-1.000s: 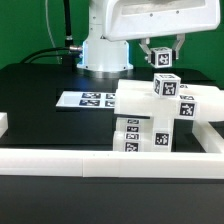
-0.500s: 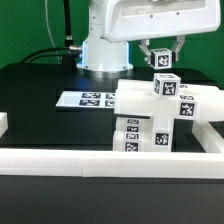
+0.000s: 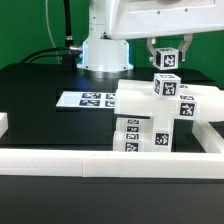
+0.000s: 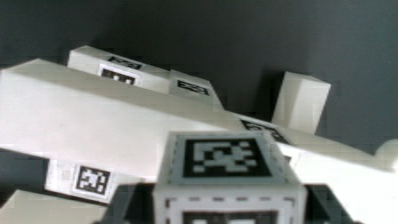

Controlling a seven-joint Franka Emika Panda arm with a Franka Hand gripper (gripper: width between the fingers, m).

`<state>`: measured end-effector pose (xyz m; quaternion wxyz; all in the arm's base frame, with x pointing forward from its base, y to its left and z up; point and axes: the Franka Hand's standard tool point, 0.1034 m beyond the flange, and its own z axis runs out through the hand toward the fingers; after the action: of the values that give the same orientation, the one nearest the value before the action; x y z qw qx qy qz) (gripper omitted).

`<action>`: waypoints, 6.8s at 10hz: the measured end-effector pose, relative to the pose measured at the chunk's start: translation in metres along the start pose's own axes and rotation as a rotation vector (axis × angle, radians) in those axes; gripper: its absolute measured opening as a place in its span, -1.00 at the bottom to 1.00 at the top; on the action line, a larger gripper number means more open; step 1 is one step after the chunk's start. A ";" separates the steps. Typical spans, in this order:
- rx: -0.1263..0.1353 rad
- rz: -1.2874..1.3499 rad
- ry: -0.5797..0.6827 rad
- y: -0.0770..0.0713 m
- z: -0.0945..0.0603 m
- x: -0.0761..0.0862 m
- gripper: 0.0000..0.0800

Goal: Assemble chair

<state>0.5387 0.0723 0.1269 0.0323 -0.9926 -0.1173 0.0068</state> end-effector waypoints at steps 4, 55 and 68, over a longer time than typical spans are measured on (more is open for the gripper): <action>-0.007 -0.029 -0.007 0.002 0.005 0.008 -0.31; -0.102 -0.543 0.086 0.001 0.017 -0.003 0.31; -0.036 0.258 0.148 -0.003 0.018 -0.002 -0.33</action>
Offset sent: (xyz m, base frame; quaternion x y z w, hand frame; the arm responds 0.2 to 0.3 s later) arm 0.0095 -0.0007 -0.0040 -0.0291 -0.0075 -0.0572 0.9979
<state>0.5359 0.0764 0.1090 0.0217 -0.9976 0.0136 -0.0644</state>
